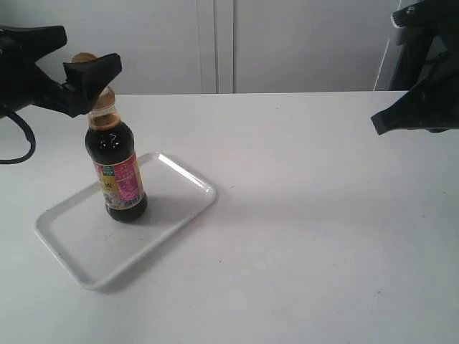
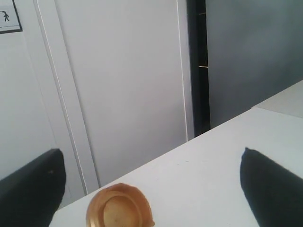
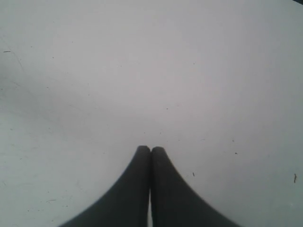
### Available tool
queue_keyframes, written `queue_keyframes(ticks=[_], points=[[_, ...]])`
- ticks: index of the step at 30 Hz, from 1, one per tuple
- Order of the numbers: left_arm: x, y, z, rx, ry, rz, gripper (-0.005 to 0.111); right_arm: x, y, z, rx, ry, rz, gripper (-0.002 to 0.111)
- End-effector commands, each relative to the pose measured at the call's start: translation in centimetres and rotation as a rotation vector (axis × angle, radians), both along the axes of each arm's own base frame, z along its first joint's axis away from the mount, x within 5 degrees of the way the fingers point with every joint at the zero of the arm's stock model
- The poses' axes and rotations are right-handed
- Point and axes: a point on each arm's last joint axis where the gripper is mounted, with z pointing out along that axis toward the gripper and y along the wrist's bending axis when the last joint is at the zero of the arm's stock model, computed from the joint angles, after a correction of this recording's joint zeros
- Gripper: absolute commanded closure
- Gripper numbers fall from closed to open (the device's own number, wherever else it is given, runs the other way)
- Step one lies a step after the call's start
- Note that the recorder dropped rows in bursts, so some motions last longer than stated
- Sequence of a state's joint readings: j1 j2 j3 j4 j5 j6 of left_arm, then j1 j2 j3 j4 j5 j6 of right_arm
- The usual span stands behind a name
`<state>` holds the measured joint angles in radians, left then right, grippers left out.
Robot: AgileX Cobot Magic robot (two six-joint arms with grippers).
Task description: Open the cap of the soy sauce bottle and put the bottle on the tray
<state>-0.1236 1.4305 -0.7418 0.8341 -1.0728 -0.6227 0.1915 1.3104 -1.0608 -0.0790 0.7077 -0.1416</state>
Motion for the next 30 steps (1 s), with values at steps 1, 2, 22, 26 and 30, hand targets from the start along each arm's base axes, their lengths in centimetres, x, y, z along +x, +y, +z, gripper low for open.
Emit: queue_keyframes(ticks=[1,2,22,26,30], points=[[-0.4,0.2,1.1,-0.012,-0.025,0.016,0.022,0.0,0.0,0.0,0.014,-0.001,-0.007,0.108],[-0.5,0.3,1.3,-0.010,-0.026,0.025,0.029,0.0,0.0,0.0,0.014,-0.001,-0.007,0.108],[-2.3,3.0,3.4,0.064,0.146,0.320,0.107,0.3,0.1,0.3,0.028,-0.051,-0.004,0.108],[-2.4,4.0,3.2,0.118,0.241,0.432,0.107,0.2,-0.3,0.2,-0.055,-0.041,0.021,0.108],[-2.8,5.1,3.2,0.168,0.327,0.540,0.107,-0.1,-1.0,-0.1,-0.152,0.003,0.029,0.108]])
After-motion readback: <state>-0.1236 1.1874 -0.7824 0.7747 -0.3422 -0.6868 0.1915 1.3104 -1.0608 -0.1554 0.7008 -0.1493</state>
